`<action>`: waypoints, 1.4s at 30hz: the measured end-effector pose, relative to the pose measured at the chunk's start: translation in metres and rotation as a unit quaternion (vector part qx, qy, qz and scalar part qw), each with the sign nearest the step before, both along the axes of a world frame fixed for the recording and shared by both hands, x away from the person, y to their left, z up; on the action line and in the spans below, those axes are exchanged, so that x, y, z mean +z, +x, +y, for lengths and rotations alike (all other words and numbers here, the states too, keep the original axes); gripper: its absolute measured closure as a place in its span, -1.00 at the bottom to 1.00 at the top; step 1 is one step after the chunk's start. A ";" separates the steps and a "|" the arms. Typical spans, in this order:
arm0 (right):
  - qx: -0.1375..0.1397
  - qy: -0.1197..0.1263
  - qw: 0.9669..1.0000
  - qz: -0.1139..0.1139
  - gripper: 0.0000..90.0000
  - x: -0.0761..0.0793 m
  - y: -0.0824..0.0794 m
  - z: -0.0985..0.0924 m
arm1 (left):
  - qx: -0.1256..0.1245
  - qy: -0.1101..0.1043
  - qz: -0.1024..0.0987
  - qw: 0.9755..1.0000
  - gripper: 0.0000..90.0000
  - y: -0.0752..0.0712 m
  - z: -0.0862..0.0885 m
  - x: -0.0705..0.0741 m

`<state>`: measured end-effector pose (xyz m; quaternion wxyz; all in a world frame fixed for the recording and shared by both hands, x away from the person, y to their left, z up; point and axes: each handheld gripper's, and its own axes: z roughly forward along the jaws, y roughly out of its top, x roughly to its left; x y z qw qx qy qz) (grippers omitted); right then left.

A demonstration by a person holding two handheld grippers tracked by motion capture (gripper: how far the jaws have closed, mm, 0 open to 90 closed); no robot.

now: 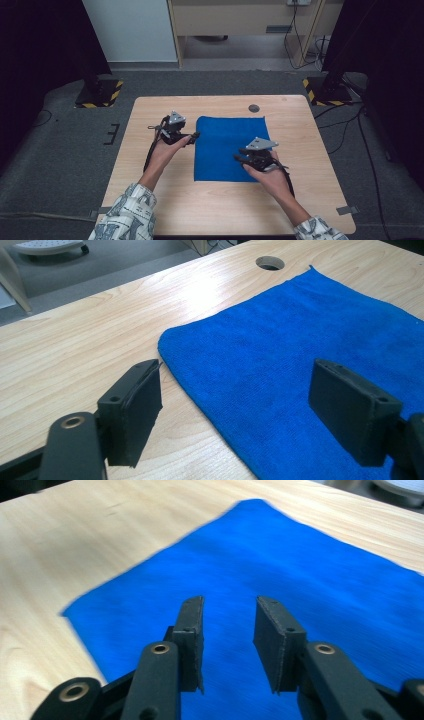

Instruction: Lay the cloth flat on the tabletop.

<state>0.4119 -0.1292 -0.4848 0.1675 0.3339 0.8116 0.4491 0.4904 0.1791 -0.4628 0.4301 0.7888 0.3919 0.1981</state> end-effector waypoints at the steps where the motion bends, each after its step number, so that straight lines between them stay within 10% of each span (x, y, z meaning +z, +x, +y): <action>1: 0.008 -0.001 1.000 0.002 0.47 -0.001 -0.002 0.008 | 0.001 -0.001 -0.001 1.000 -0.56 0.001 0.001 -0.001; 25: 0.101 -0.006 0.994 0.039 0.39 -0.022 -0.024 0.100 | 0.012 0.003 0.008 1.000 -0.70 0.010 0.006 0.003; 42: 0.113 -0.069 0.991 0.034 0.11 -0.045 -0.029 0.134 | 0.014 -0.003 0.007 1.000 -0.69 0.007 0.012 0.010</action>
